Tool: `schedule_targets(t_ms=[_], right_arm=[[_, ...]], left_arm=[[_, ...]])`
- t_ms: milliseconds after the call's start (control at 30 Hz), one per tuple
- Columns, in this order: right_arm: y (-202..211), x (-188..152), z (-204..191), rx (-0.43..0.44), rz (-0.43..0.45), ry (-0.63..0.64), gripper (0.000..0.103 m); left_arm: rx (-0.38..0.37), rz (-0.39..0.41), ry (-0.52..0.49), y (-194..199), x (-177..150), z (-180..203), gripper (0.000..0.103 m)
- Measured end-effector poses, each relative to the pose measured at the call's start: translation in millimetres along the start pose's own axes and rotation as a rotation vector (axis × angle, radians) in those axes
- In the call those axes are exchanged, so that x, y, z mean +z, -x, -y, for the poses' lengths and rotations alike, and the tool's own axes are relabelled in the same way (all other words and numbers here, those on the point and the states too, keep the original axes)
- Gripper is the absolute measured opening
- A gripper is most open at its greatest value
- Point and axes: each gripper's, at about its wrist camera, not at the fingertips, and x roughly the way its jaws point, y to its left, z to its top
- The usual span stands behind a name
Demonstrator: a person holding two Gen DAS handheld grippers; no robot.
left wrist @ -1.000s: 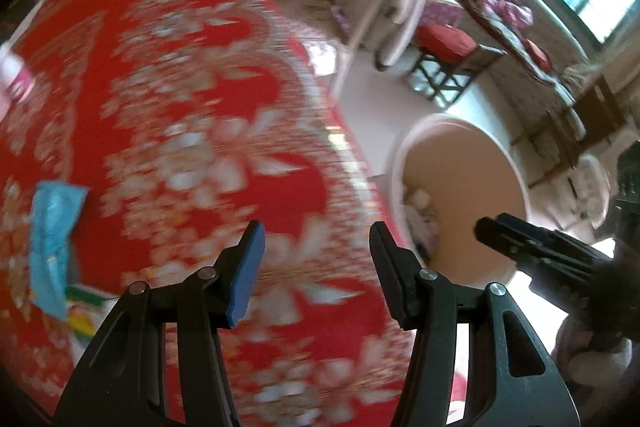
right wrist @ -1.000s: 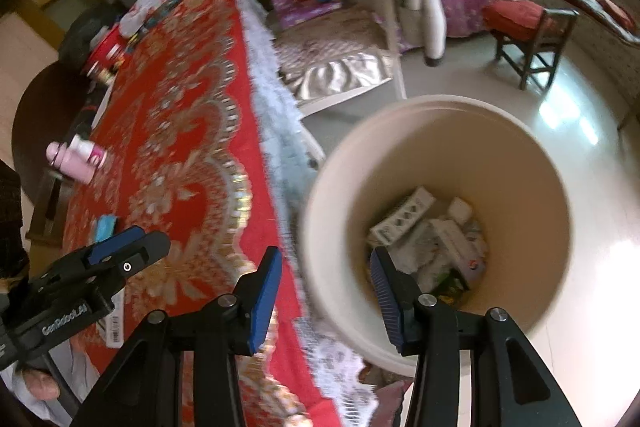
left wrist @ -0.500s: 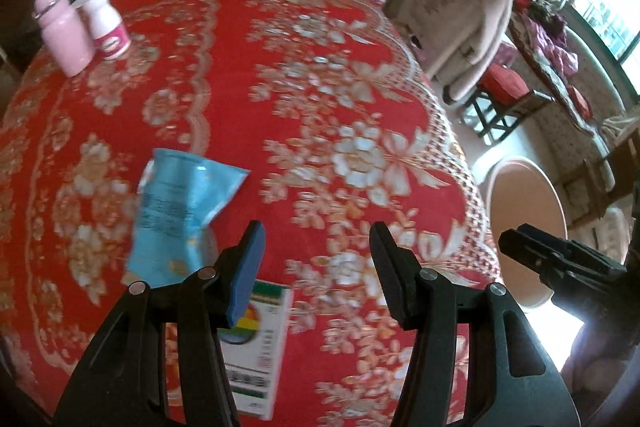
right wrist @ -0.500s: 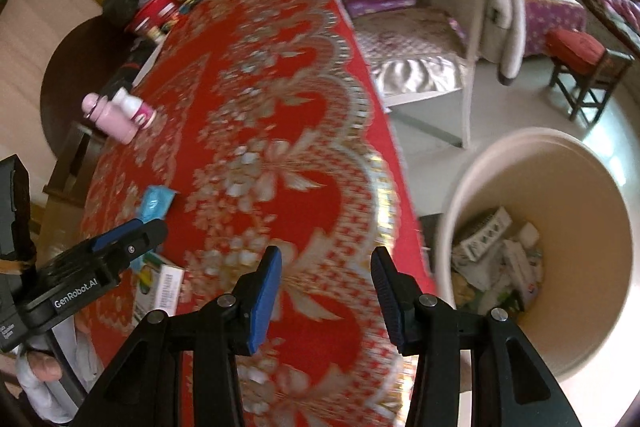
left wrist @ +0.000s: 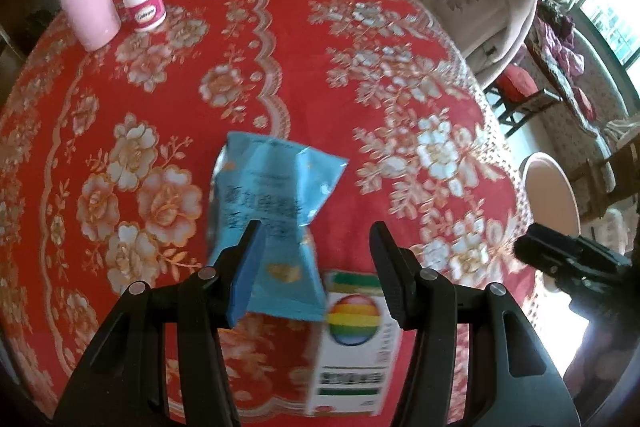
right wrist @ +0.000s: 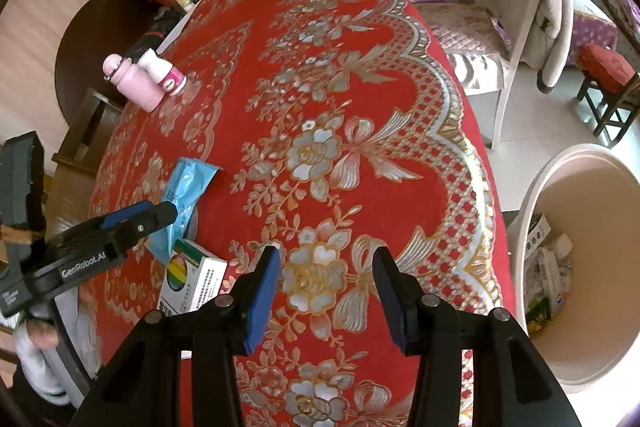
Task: Collect trash
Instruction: 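Grasp the blue snack packet with the left tool while the right tool grasps the rainbow-logo medicine box, then carry the blue packet and rainbow-logo box with both tools over the beige bin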
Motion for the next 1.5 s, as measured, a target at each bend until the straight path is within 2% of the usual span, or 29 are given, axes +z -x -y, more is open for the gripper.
schedule_targets(t_ms=[267, 400, 533, 667, 833, 900, 967, 1100, 1133, 1300, 1500], right_arm=[[-6.0, -4.1, -1.8, -0.001, -0.007, -0.025, 0.047], [-6.1, -5.0, -3.6, 0.0, -0.005, -0.028, 0.047], [-8.1, -6.1, -5.4, 0.005, -0.01, -0.033, 0.047], [-13.1, -8.5, -9.5, 0.015, -0.024, -0.037, 0.047], [-18.2, -11.8, -20.3, 0.037, -0.038, -0.028, 0.047], [-20.5, -12.5, -26.3, 0.054, -0.043, -0.029, 0.047], [-23.8, -13.3, -33.8, 0.077, -0.05, -0.03, 0.047], [-33.8, -17.4, -57.9, 0.107, -0.069, -0.006, 0.048], [-36.6, -18.6, -63.6, 0.113, -0.075, 0.0, 0.048], [-52.9, -27.3, -95.5, 0.133, -0.107, 0.026, 0.049], [-72.0, -31.1, -125.3, 0.092, -0.129, 0.051, 0.052]], left_arm=[[0.015, 0.007, -0.084, -17.1, -1.8, -3.6, 0.053], [0.037, 0.026, -0.093, -20.5, 2.8, -5.8, 0.053], [0.062, 0.043, -0.073, -22.3, 8.6, -12.5, 0.053], [0.073, 0.02, -0.036, -32.5, 13.4, -22.7, 0.06], [0.045, 0.018, -0.004, -32.8, 12.2, -33.8, 0.062], [0.03, 0.013, 0.011, -31.3, 10.9, -38.9, 0.054], [0.018, 0.012, 0.021, -26.1, 8.7, -45.5, 0.034], [0.044, 0.016, -0.002, -13.3, 2.1, -52.8, 0.021], [0.045, 0.017, -0.003, -10.5, 0.4, -55.1, 0.011], [0.041, 0.008, 0.024, 1.9, -9.2, -74.4, 0.01], [0.019, 0.008, 0.057, 11.5, -17.5, -94.3, 0.01]])
